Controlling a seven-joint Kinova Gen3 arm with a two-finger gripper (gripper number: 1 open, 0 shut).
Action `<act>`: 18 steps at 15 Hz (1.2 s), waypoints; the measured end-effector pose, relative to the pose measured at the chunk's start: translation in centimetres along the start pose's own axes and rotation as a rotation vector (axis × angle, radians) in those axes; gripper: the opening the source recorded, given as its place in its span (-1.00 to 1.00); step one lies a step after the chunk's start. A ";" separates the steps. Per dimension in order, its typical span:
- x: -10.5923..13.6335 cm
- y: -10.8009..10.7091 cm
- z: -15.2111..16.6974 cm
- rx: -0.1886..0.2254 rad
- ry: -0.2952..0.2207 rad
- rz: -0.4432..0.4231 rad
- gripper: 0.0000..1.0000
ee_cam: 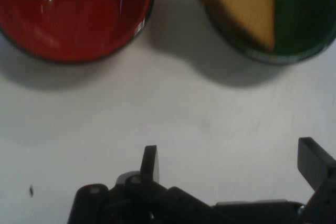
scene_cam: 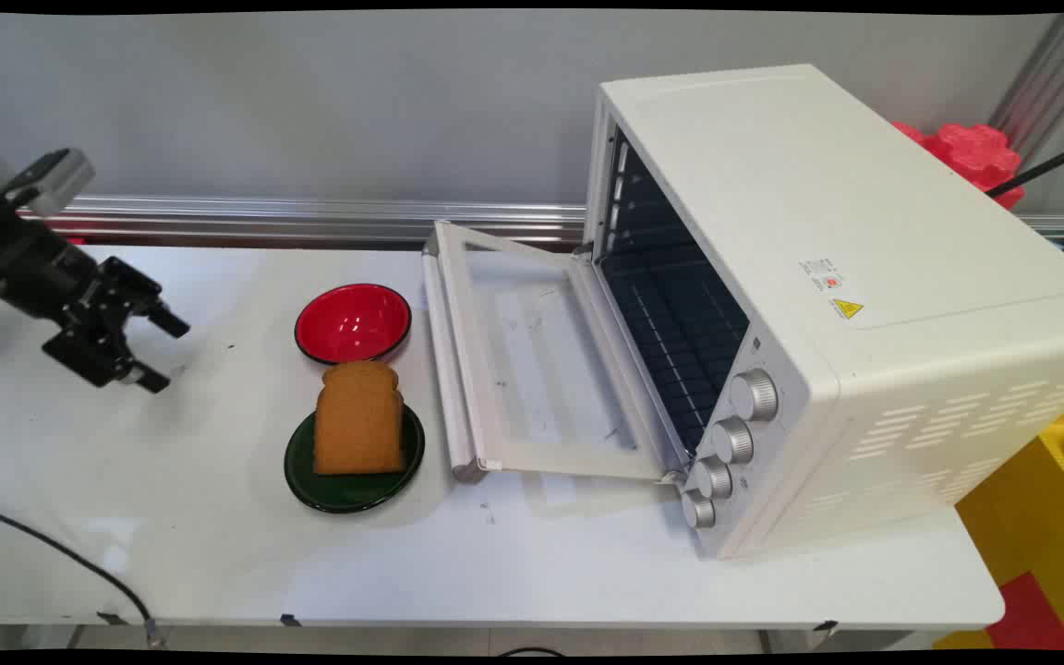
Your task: Close the oven
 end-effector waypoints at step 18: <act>8.9 1.3 -0.2 0.011 0.259 -0.001 -1.00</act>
